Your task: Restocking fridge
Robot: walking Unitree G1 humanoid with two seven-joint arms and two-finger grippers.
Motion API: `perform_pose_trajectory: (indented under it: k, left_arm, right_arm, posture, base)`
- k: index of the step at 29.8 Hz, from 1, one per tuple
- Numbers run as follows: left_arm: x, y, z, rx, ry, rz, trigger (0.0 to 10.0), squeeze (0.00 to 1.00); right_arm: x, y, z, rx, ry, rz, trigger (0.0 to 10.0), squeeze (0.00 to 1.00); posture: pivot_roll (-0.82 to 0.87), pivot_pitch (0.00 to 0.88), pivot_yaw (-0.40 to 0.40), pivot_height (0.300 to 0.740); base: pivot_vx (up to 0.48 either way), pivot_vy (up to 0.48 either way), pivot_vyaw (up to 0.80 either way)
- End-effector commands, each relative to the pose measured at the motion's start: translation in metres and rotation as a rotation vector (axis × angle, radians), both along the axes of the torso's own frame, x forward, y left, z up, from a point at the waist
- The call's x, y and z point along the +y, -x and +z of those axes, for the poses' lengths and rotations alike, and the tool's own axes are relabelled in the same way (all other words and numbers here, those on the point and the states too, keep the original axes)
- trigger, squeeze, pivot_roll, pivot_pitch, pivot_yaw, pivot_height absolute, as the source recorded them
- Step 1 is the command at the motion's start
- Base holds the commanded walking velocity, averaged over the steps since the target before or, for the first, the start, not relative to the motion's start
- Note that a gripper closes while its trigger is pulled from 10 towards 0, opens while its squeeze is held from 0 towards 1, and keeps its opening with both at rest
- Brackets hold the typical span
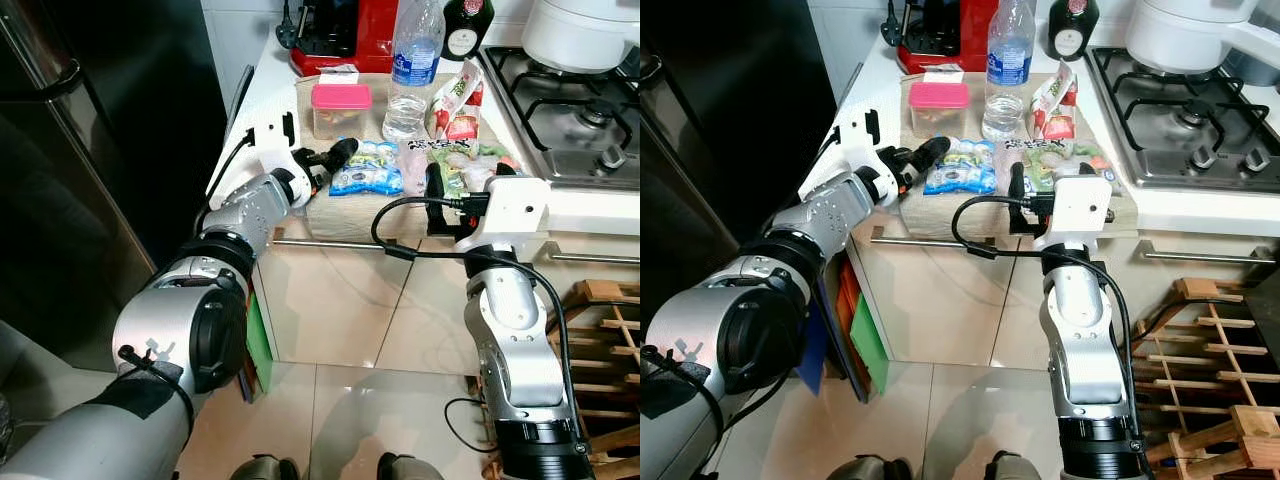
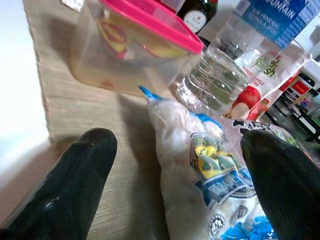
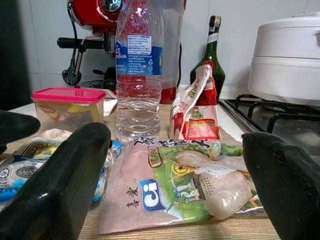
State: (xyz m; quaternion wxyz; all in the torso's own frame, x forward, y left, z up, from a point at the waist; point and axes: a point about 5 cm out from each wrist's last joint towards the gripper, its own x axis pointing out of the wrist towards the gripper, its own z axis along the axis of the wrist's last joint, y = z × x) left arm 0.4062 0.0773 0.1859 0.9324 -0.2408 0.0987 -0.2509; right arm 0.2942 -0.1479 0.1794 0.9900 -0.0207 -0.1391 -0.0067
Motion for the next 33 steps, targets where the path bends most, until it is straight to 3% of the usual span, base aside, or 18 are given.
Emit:
perform_pose_trajectory:
  k: [1, 11, 19, 24, 29, 33]
  left_arm:
    - [-0.003, -0.001, 0.006, 0.004, 0.004, -0.003, 10.0, 0.00]
    - [-0.017, 0.003, -0.002, 0.063, 0.032, -0.018, 10.0, 0.00]
    - [-0.024, 0.008, -0.013, 0.147, 0.128, -0.020, 10.0, 0.00]
    - [-0.027, 0.009, -0.016, 0.139, 0.095, -0.031, 10.0, 0.00]
    - [-0.029, 0.008, -0.011, 0.053, -0.025, -0.054, 10.0, 0.00]
    - [-0.023, 0.006, -0.008, 0.035, -0.024, -0.033, 10.0, 0.00]
  right_arm:
    - [-0.001, 0.002, 0.004, -0.020, 0.000, -0.008, 10.0, 0.00]
    - [-0.002, 0.004, 0.004, -0.018, 0.001, -0.015, 10.0, 0.00]
    - [-0.003, 0.005, 0.003, -0.017, -0.001, -0.023, 10.0, 0.00]
    - [-0.003, 0.006, 0.003, -0.016, -0.002, -0.024, 10.0, 0.00]
    - [0.000, 0.007, 0.004, -0.022, -0.018, 0.001, 10.0, 0.00]
    - [0.008, 0.010, 0.006, -0.028, -0.052, 0.079, 10.0, 0.00]
  posture:
    - [-0.20, 0.037, 0.086, 0.740]
    - [-0.21, 0.045, 0.093, 0.740]
    - [-0.22, 0.050, 0.100, 0.740]
    - [-0.22, 0.054, 0.101, 0.740]
    - [-0.22, 0.056, 0.103, 0.740]
    - [-0.21, 0.057, 0.103, 0.740]
  base:
    - [0.000, 0.000, 0.00]
    - [0.000, 0.000, 0.00]
    - [0.000, 0.000, 0.00]
    - [0.000, 0.000, 0.00]
    - [0.000, 0.000, 0.00]
    - [0.000, 0.000, 0.00]
